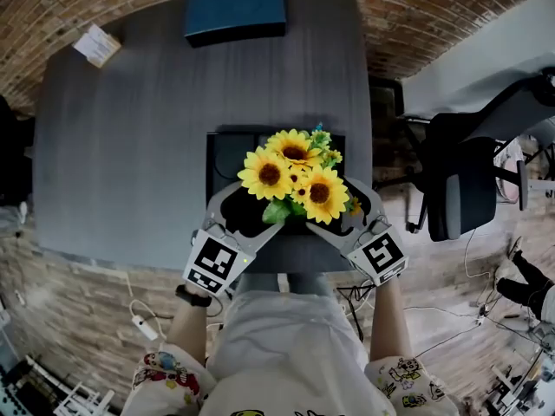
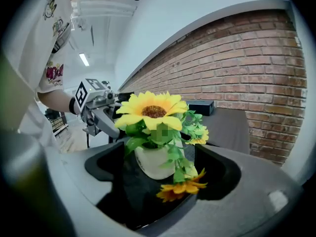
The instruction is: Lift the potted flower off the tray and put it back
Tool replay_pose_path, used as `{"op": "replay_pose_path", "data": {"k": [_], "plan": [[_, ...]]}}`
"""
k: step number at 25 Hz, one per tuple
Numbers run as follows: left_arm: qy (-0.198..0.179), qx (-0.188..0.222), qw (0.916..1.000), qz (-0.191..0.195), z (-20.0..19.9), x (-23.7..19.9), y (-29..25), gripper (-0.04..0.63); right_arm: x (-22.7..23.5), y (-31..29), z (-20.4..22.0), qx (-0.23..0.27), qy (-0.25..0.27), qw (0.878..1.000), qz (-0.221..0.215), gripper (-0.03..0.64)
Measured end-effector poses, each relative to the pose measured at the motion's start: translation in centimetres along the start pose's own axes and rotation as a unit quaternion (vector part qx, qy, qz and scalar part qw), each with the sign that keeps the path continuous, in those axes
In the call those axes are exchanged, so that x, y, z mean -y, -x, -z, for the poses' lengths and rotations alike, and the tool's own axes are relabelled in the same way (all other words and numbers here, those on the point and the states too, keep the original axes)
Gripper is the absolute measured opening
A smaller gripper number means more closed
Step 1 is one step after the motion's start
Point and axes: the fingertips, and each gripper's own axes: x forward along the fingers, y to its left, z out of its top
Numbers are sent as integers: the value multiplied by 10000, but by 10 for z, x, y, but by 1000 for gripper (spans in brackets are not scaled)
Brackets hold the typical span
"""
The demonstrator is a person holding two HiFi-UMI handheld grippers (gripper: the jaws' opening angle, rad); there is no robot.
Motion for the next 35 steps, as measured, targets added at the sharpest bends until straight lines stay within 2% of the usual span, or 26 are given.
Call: {"op": "replay_pose_path", "data": {"k": [7,11,17,23,28,32,35], "plan": [[64,192,9997,-115,-21,-1,18,388,0,32,-17,297,-428,9986,77,419],[11,435,9989,-181,-38,-4,28,387,5,49,-37,524,-303,9976,323,415],[3,814,9963,-273,-69,0,46,375,10,70,-70,973,-269,9929,635,352],[-73,1252,9915,-344,-113,10,67,312,3,82,-120,1658,-258,9837,647,260],[66,1672,9853,-334,-136,20,78,248,-5,93,-151,2011,-61,9769,718,172],[132,1873,9816,-351,-147,27,85,205,-6,102,-163,2206,-131,9722,769,122],[164,1953,9797,-427,-150,30,91,166,-7,102,-163,2180,-170,9734,689,96]]}}
